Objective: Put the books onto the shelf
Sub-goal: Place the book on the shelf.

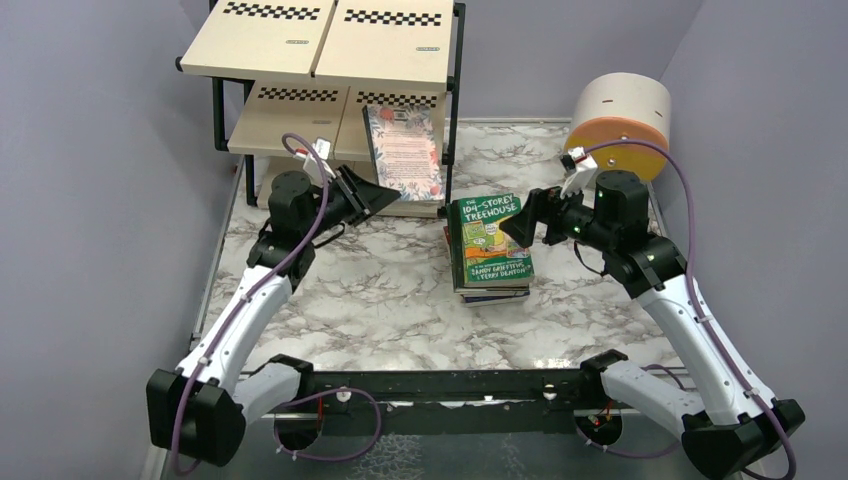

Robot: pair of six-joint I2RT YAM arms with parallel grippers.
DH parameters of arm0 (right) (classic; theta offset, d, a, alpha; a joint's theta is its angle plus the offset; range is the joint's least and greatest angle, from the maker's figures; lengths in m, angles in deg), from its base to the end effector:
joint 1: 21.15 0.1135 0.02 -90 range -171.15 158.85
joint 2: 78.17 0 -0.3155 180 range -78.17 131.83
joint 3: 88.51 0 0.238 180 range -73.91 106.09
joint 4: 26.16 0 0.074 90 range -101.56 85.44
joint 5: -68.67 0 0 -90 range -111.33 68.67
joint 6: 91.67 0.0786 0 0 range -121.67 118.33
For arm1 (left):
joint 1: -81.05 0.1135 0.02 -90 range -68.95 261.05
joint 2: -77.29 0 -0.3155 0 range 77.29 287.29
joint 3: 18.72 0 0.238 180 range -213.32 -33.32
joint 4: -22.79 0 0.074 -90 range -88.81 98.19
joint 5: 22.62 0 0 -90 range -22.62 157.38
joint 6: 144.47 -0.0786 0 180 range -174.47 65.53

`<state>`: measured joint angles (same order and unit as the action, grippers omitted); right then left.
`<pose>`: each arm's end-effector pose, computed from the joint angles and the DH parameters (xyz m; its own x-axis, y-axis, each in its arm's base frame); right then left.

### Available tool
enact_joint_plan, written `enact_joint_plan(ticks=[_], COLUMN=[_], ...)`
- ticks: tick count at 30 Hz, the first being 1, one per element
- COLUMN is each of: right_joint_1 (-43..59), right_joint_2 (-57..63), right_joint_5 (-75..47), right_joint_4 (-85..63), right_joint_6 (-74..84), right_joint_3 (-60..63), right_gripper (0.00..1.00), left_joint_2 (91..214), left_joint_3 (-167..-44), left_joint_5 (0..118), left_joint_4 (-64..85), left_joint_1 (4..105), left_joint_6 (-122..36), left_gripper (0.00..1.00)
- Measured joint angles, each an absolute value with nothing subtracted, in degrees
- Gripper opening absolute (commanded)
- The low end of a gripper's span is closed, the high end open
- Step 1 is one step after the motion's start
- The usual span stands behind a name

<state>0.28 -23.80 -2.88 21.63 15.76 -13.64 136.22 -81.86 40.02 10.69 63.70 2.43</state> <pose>0.1689 0.0930 0.3852 -0.5894 0.0739 -0.8044 -0.4526 0.7946 0.4046 0.2154 -0.1051 0.3815 -0.6574 -0.5741 -0.4881 0.2722 0.4231 -0.8642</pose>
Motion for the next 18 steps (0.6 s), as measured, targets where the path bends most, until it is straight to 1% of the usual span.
enact_joint_plan(ticks=[9,18], right_joint_1=[0.28,0.28], right_joint_2=[-22.12,-18.88], right_joint_5=[-2.81,-2.59], right_joint_4=[21.33,20.13], right_joint_6=[15.58,15.58], right_joint_3=[-13.9,-13.93], right_gripper=[0.89,0.89], left_joint_2=[146.72,155.39], left_joint_3=[-86.75,-92.55], left_joint_5=[28.29,22.71], left_joint_4=[23.32,28.35], left_joint_1=[72.2,74.37], left_joint_6=[8.14,10.65], left_gripper=[0.0,0.0])
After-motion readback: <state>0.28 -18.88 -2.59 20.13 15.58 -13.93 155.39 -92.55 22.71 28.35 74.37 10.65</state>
